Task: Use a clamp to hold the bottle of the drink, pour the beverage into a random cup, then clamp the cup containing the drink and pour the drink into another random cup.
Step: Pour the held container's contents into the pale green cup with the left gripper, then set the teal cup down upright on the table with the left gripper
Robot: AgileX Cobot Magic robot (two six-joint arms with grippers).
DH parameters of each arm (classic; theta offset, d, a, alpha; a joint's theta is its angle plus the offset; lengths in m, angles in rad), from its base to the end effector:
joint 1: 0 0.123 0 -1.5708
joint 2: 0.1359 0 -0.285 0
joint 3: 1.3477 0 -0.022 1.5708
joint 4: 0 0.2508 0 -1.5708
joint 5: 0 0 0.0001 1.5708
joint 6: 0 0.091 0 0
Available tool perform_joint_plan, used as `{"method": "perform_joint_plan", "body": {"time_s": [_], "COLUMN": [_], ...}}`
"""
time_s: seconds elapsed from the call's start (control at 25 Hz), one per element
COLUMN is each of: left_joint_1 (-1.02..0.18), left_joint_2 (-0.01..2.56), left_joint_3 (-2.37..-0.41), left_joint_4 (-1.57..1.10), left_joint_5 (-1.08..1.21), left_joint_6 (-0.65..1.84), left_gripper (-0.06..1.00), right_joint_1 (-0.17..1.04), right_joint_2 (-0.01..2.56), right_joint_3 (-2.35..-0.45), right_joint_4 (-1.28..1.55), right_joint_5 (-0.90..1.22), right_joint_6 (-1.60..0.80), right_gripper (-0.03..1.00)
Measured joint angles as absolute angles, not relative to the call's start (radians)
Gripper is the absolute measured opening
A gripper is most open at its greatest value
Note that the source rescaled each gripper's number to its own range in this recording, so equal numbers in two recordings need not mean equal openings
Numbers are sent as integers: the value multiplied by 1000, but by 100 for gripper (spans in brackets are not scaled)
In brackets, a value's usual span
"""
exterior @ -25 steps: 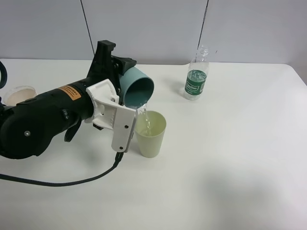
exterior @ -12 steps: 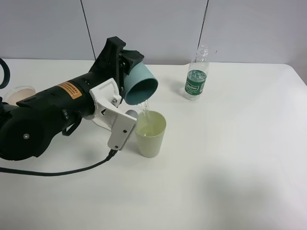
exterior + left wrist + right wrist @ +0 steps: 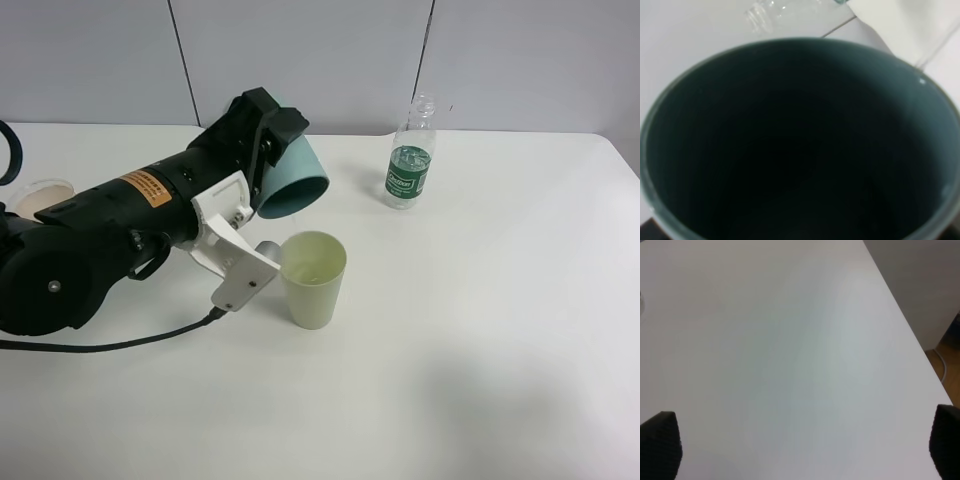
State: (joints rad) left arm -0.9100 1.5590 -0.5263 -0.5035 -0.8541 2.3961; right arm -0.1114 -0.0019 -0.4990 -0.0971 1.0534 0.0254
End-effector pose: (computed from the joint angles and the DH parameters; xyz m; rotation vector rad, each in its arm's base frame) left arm 0.2002 -0.2036 0.2020 1.8038 0.4621 1.1379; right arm -0.0057 -0.0071 0.2779 0.1433 2.0314 -0.1701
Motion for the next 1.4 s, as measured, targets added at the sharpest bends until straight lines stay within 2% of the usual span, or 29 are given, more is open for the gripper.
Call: {"method": "perform_joint_plan", "body": {"time_s": [0.2,0.32,0.48,0.72,0.88,1.12,1.4], "left_joint_1": [-910,-910,-910,-855,-749,-544,-325], "left_joint_2": [1559,1559,1557,1514,1478,1452,1452], "left_joint_3": [-526,-526,-526,-526,-526,-526,-526], "left_joint_4": [-503,-515,-563,-594,-488,-70,340], "left_joint_5": [-854,-854,-832,-760,-718,-650,-693], "left_joint_6": [2389,2285,1992,1378,928,306,-227], "left_gripper": [2,2,2,2,2,2,2], "right_joint_1": [-111,-111,-111,-111,-111,-111,-111], "right_joint_2": [-2,-2,-2,-2,-2,-2,-2], "right_joint_3": [-499,-499,-499,-499,-499,-499,-499], "right_joint_4": [-97,-97,-97,-97,-97,-97,-97], "right_joint_5": [1053,1053,1053,1053,1053,1053,1053], "right_joint_6": [25,25,25,25,25,25,25], "right_gripper": [100,100,100,100,100,100,100]}}
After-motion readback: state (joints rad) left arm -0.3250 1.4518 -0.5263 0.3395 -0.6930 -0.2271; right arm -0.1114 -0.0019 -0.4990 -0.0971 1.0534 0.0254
